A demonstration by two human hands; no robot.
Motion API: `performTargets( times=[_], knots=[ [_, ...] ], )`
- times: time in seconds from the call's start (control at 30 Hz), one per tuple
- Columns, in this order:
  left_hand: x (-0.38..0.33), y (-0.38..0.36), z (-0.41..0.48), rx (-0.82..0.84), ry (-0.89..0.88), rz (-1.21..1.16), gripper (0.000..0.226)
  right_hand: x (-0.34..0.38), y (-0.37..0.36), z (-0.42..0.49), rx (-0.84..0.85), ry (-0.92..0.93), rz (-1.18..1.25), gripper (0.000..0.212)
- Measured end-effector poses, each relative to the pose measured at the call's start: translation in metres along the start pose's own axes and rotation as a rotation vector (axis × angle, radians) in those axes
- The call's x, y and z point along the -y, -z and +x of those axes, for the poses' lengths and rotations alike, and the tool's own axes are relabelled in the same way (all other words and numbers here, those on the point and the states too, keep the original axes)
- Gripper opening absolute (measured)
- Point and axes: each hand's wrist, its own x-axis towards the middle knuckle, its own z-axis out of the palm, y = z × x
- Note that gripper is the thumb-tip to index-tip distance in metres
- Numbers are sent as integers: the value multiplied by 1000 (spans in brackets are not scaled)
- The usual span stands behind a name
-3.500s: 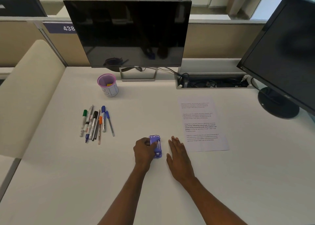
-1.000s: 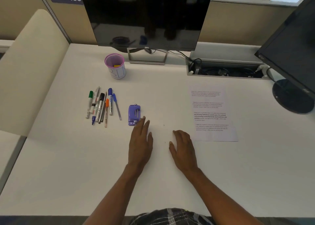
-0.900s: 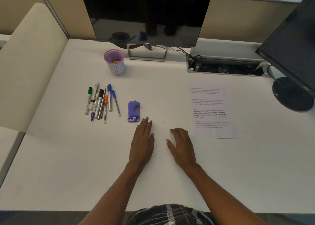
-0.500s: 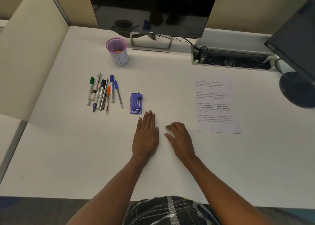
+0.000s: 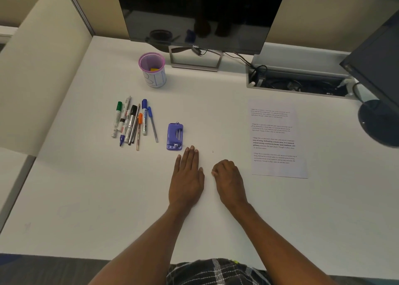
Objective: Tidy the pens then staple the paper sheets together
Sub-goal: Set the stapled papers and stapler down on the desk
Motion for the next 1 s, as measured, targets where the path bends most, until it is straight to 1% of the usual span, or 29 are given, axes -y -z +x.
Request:
performTargets(
  times=[0.2,0.3,0.37,0.43,0.53,0.6,0.7,0.8,0.87,1.0],
  knots=[
    [-1,0,0,3,4,15,63,-2,0,9,-32,-64,82,10],
    [-1,0,1,0,6,19,64,-3,1,21,-45,-48,133,11],
    [-1,0,1,1,8,11,64,2,4,38,-45,-26,154,8],
    [-1,0,2,8,14,5,64,10,10,63,-45,-10,158,3],
    [-3,-1,3,22,28,2,63,32,25,113,-50,39,180,10],
    [-2,0,4,39,32,-17,64,54,38,149,-85,113,206,10],
    [-2,2,3,1,32,-8,63,92,55,206,-147,242,219,9],
    [-3,3,3,4,40,-41,63,128,65,259,-211,334,226,12],
    [-2,4,3,-3,54,-27,64,149,69,292,-220,360,201,15],
    [-5,9,3,6,67,8,67,170,68,344,-196,351,116,15]
  ],
)
